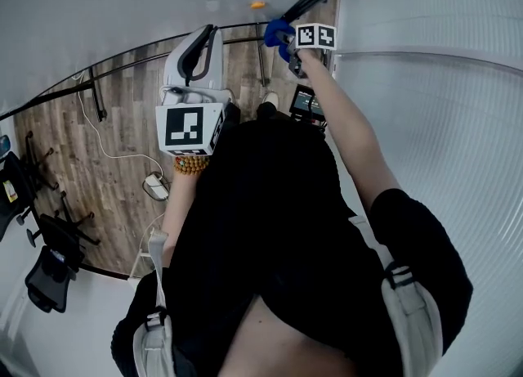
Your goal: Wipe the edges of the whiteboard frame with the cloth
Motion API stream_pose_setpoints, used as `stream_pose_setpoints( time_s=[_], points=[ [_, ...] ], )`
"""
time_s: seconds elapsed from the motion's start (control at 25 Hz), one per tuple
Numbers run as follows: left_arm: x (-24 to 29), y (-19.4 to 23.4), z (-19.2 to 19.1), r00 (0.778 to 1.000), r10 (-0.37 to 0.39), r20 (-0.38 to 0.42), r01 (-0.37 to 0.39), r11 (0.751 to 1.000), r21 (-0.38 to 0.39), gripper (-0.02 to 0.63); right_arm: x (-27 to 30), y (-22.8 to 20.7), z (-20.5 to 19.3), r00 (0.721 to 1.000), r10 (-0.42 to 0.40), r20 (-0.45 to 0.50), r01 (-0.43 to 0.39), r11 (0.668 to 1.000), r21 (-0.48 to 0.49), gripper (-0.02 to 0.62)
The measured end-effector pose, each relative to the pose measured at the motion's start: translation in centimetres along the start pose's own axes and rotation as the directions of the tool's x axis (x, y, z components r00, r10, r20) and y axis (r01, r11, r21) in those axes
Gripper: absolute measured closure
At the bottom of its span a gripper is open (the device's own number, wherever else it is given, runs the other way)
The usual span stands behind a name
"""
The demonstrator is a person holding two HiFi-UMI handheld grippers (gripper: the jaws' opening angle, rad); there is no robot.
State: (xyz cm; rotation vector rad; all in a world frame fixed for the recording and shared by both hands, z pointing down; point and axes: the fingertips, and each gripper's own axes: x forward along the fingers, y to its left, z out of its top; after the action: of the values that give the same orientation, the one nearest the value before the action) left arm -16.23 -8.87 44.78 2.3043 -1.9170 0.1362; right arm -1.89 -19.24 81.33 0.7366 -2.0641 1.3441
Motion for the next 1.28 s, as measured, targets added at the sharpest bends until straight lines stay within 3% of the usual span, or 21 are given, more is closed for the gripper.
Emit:
stream_pose_setpoints(
  time_s=[0.12,0.2,0.28,0.36,0.44,0.52,0.6,0.76,0.88,1.04,1.28],
  points=[
    [0.4,-0.7,0.6,0.999,-0.041,0.000,0.041,0.999,0.003,0.494,-1.8,0.9,-0.7,0.997,0.060,-0.041,-0.061,0.998,-0.031,0.508],
    [1.0,-1.6,0.6,0.997,-0.071,-0.001,0.071,0.997,0.011,0.494,-4.0,2.2,-0.2,0.988,0.152,0.011,-0.152,0.988,-0.037,0.508],
    [1.9,-2.9,0.8,0.994,-0.107,0.001,0.107,0.994,0.023,0.494,-7.5,4.1,1.2,0.960,0.259,0.110,-0.252,0.965,-0.077,0.508],
    [2.9,-4.4,1.4,0.989,-0.147,0.006,0.147,0.988,0.038,0.494,-12.0,6.3,3.0,0.910,0.344,0.230,-0.316,0.937,-0.150,0.506],
    [3.6,-5.9,2.1,0.982,-0.186,0.012,0.185,0.981,0.053,0.494,-17.0,8.6,4.6,0.849,0.397,0.348,-0.321,0.911,-0.258,0.506],
    [4.4,-7.3,2.4,0.975,-0.223,0.018,0.222,0.973,0.070,0.494,-22.1,10.8,5.9,0.778,0.434,0.453,-0.273,0.884,-0.379,0.505],
    [4.9,-8.8,3.3,0.966,-0.259,0.026,0.256,0.963,0.089,0.494,-27.9,13.6,7.1,0.683,0.473,0.556,-0.210,0.857,-0.471,0.502],
    [4.4,-11.3,6.4,0.947,-0.317,0.054,0.309,0.943,0.122,0.494,-39.5,20.8,7.6,0.458,0.547,0.700,-0.078,0.810,-0.582,0.499],
    [5.5,-12.1,6.2,0.936,-0.344,0.070,0.332,0.933,0.137,0.494,-42.4,23.2,7.4,0.363,0.580,0.730,0.048,0.770,-0.636,0.497],
    [5.8,-13.0,7.2,0.924,-0.370,0.097,0.354,0.923,0.148,0.494,-44.2,25.6,7.1,0.306,0.599,0.740,0.166,0.732,-0.661,0.502],
    [3.9,-13.5,8.8,0.916,-0.382,0.125,0.361,0.918,0.161,0.494,-44.7,29.4,5.6,0.362,0.607,0.708,0.297,0.644,-0.705,0.511]
  ],
)
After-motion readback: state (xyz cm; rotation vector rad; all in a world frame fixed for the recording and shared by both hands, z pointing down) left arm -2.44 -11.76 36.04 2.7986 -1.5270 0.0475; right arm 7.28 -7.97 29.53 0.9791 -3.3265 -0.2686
